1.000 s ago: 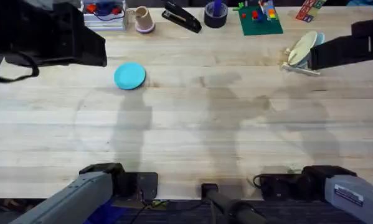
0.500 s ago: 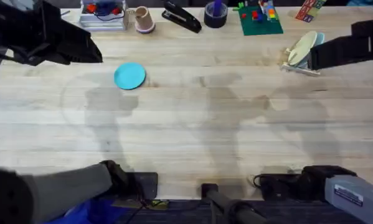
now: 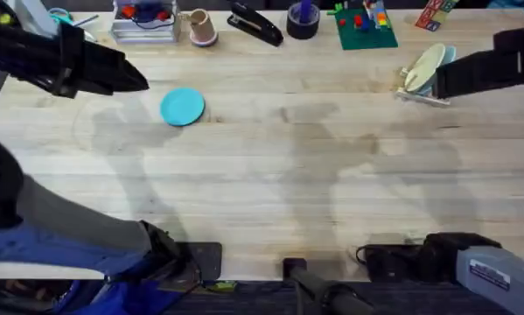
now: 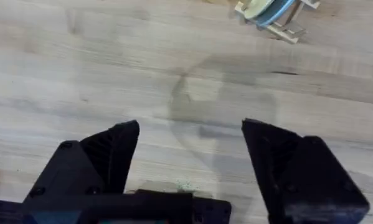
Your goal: Pick up the plates from the table one by one and place each into a slot on the dish rack.
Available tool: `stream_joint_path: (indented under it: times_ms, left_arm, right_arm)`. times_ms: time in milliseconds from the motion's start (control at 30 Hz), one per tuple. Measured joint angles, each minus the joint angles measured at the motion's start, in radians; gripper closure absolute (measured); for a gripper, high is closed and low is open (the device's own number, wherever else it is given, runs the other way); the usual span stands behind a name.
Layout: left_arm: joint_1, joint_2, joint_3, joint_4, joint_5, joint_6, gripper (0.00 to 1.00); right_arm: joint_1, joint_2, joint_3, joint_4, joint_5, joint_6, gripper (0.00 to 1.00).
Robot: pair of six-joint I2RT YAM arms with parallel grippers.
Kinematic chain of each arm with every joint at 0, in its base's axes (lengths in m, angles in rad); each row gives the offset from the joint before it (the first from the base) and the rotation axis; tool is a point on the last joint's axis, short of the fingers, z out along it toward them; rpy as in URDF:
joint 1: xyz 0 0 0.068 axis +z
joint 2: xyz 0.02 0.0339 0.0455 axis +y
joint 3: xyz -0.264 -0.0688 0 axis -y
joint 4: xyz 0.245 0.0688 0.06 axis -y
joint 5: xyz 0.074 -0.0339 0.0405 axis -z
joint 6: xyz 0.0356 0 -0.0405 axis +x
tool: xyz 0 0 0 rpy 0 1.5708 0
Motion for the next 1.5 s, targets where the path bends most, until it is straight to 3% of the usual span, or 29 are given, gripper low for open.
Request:
stream_joint_path:
  times_ms: [233,767,1500]
  left_arm:
    - [0.001,0.142,0.000,0.034,0.040,0.060,0.960]
    - [0.001,0.257,0.000,0.132,0.057,0.075,0.960]
    - [0.001,0.424,0.001,0.350,0.062,-0.003,0.960]
  right_arm:
    - [0.000,0.000,0.000,0.000,0.000,0.000,0.007]
    - [0.000,0.000,0.000,0.000,0.000,0.000,0.007]
    - [0.000,0.000,0.000,0.000,0.000,0.000,0.008]
